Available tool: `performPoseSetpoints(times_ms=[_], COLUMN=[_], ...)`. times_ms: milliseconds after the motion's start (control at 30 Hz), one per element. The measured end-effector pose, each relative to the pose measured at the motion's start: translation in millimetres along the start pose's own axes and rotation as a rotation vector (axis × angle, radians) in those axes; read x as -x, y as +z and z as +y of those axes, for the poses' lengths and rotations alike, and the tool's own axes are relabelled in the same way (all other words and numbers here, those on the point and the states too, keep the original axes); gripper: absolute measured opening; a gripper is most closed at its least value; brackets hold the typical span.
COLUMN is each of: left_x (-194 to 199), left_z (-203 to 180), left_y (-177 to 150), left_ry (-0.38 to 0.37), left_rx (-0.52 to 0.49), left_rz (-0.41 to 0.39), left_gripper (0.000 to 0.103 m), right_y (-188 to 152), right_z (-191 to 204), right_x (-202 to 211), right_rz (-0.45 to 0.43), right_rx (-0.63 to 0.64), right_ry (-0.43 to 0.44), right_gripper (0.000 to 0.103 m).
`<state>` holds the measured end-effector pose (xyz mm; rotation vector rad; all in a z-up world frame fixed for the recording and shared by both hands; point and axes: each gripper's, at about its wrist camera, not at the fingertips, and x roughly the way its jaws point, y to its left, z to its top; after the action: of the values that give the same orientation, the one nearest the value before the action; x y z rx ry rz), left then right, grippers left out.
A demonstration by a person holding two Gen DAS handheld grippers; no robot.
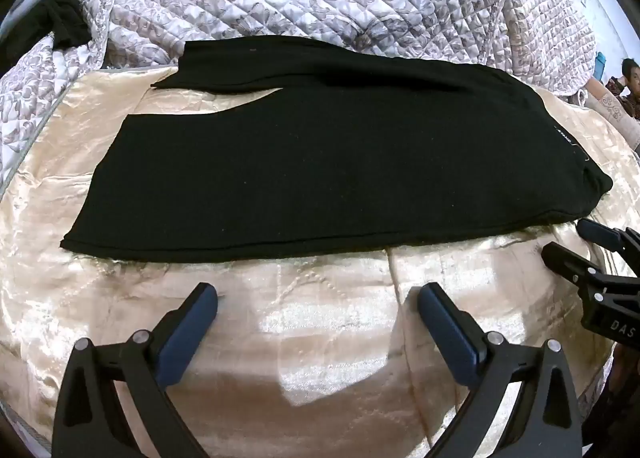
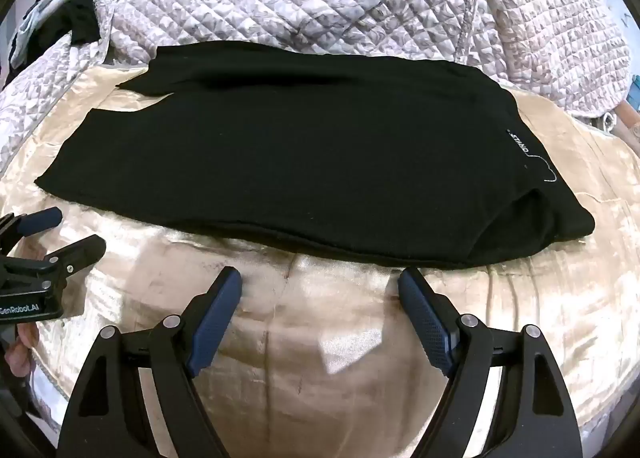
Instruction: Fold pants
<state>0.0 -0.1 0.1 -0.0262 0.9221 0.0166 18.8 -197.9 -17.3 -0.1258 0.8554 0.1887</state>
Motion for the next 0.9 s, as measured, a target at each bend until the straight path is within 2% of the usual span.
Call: performPoseSetpoints(times_ms=[900], left_x=[-1.0], left_z=[1.2], left_y=[-0.9], left_ry=[-0.005], left_rx=[0.007], left_rz=[0.003], left_gripper=[0.102], right_y=[0.3], right_z=[0.0], right_x=[-0.6], right_rz=[-0.001], right_rx=[0.01], right_ry=[-0.012], right_gripper=[0.082])
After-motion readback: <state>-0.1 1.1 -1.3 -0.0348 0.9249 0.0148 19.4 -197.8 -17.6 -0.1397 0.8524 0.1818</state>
